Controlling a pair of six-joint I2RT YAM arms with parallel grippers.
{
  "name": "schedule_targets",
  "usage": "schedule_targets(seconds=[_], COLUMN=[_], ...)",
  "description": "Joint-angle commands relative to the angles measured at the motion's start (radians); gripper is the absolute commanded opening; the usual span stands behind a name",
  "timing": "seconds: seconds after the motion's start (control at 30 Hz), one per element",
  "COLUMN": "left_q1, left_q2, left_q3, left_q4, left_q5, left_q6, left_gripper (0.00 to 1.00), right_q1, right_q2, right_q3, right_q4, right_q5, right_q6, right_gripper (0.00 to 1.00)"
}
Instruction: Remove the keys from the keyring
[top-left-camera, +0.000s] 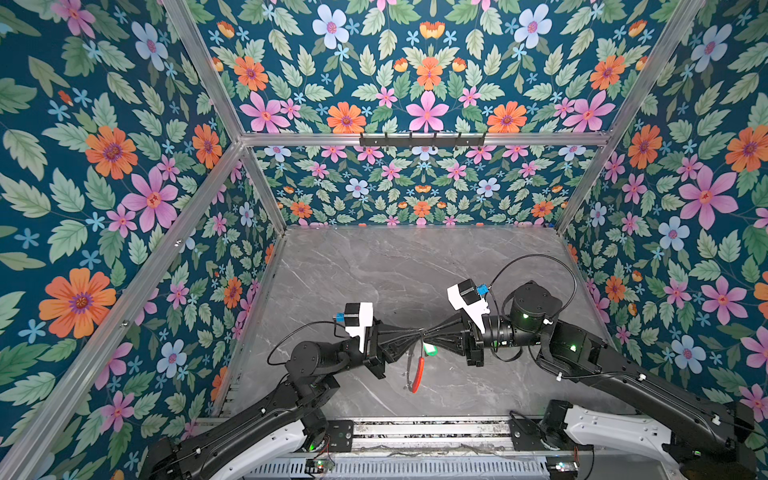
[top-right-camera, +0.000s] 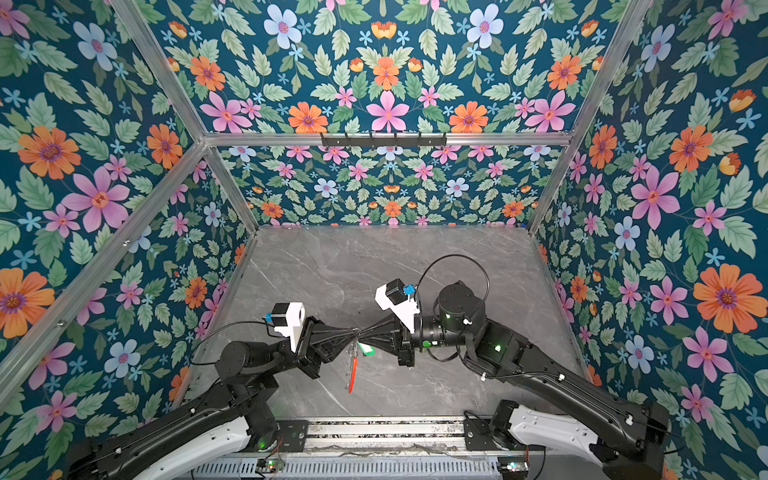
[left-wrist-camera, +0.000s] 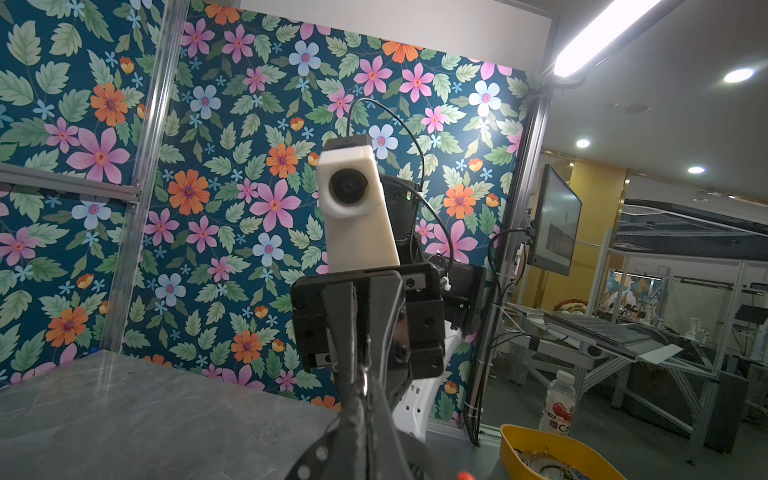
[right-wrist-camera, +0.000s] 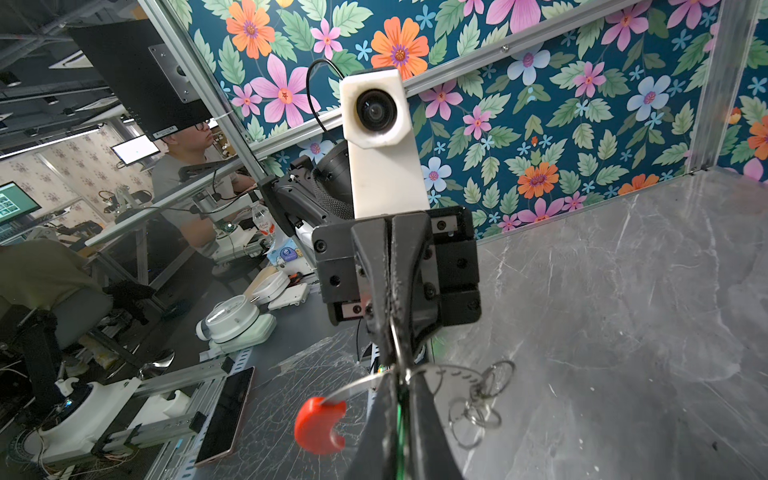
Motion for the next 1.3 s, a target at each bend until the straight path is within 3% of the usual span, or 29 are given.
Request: schedule_targets(seconds=[0.0,0.17,0.47,0.6,0.63,0.7,0.8,1.0,1.1,1.27], left_q1=[0.002,0.000,0.000,0.002,0.002,0.001,0.001,0.001,0.001,0.003], left_q2=[0.001,-0.008,-0.013,-0.009,-0.014,-0.032,-0.090,-0.080,-0.004,0.075], left_q3=[0.000,-0.004,-0.008,-0.004,0.002,0.014,0.043,0.260,0.358,0.455], left_q4=[0.041,0.037,0.034,0.013,-0.006,-0.085,-0.267,-0.790,-0.948,-1.098], left_q5=[0.012,0.010,0.001,-0.004,-0.008,-0.021,-0.044,0.001,0.072,0.097], left_q6=[0.004,0.006,0.005,-0.011,-0.017,-0.024,-0.009,0.125,0.162,0.200], left_gripper=[0.00,0.00,0.00,0.00,0.06,0.30,0.43,0.46,0.45,0.41], right_q1=[0.002,0.003,0.002,0.002,0.003,0.001,-0.003,-0.008,-0.009,-0.008], right_q2=[0.000,-0.007,0.009,0.007,0.007,0.010,0.021,0.081,0.115,0.130], right_q3=[0.001,0.008,0.011,0.021,0.028,0.058,0.112,0.226,0.272,0.302], right_q4=[0.023,0.033,0.036,-0.002,-0.027,-0.124,-0.277,-0.560,-0.648,-0.693], right_q5=[-0.012,-0.009,-0.033,-0.026,-0.018,0.001,0.011,0.000,-0.009,-0.009], right_q6=[0.008,0.008,0.011,0.003,-0.002,-0.032,-0.074,-0.190,-0.234,-0.266], right_gripper=[0.25,0.31,0.01,0.00,0.00,0.00,0.00,0.00,0.00,0.00])
